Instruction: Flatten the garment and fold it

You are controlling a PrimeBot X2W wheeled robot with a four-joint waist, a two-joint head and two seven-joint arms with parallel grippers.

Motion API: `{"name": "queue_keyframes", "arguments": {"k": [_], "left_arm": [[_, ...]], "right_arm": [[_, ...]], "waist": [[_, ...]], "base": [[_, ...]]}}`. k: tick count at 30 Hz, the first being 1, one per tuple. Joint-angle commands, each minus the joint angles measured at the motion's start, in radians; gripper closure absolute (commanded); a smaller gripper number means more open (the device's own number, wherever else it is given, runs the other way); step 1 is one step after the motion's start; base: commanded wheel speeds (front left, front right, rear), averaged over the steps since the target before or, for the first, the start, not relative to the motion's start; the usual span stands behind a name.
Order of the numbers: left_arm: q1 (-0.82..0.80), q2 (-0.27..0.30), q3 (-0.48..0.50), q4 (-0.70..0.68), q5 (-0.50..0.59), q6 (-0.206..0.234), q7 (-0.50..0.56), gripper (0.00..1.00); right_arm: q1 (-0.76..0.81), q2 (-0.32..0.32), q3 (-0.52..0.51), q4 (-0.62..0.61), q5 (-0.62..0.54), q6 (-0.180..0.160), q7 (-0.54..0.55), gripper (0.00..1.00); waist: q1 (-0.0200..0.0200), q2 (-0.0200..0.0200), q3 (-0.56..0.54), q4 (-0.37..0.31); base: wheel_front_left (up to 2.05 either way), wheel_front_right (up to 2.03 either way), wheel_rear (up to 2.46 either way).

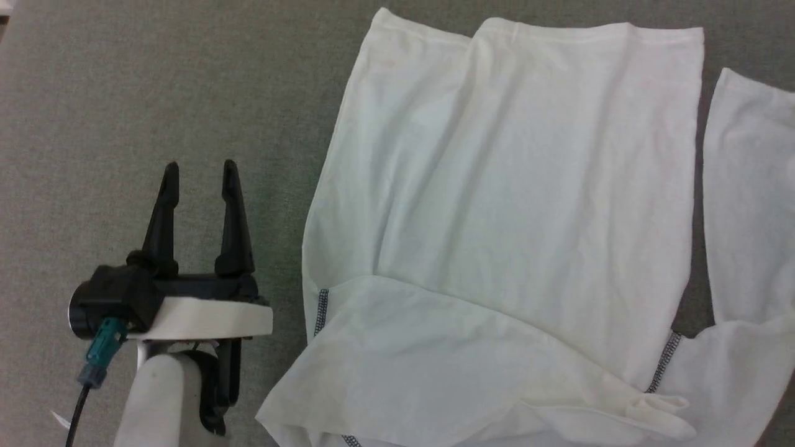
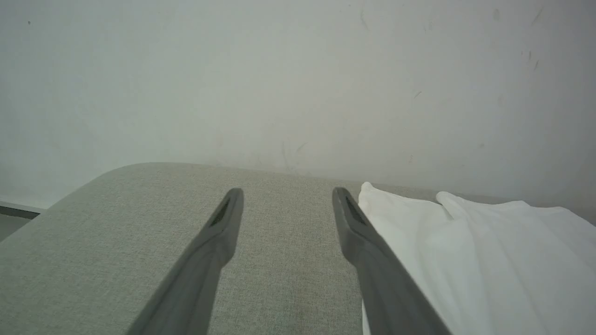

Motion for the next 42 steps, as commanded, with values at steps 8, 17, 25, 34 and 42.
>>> {"name": "queue_keyframes", "arguments": {"k": [8,17,25,34,42], "left_arm": [[0.11,0.011,0.042,0.03,-0.001,0.001,-0.005,0.0],[0.19,0.029,0.071,0.014,-0.015,0.021,0.021,0.0],[0.235,0.046,0.079,-0.02,-0.017,0.034,0.064,0.0],[0.255,0.058,0.067,-0.046,-0.02,0.03,0.083,0.0],[0.22,0.05,0.033,-0.032,-0.023,0.019,0.082,0.0]], "right_arm": [[0.238,-0.094,-0.107,-0.162,0.061,-0.001,-0.126,1.0],[0.434,-0.023,-0.179,-0.441,0.19,-0.001,-0.07,1.0],[0.582,0.138,-0.023,-0.746,0.28,-0.001,-0.076,1.0],[0.573,0.332,0.275,-0.799,0.274,-0.001,-0.177,1.0],[0.487,0.405,0.543,-0.576,0.259,-0.001,-0.28,1.0]], "waist": [[-0.0001,0.0001,-0.205,-0.104],[-0.0001,0.0001,-0.313,-0.132],[-0.0001,0.0001,-0.391,-0.103],[-0.0001,0.0001,-0.425,-0.057],[-0.0001,0.0001,-0.381,0.01]], "base": [[0.0,0.0,0.0],[0.0,0.0,0.0],[0.0,0.0,0.0],[0.0,0.0,0.0],[0.0,0.0,0.0]]}}
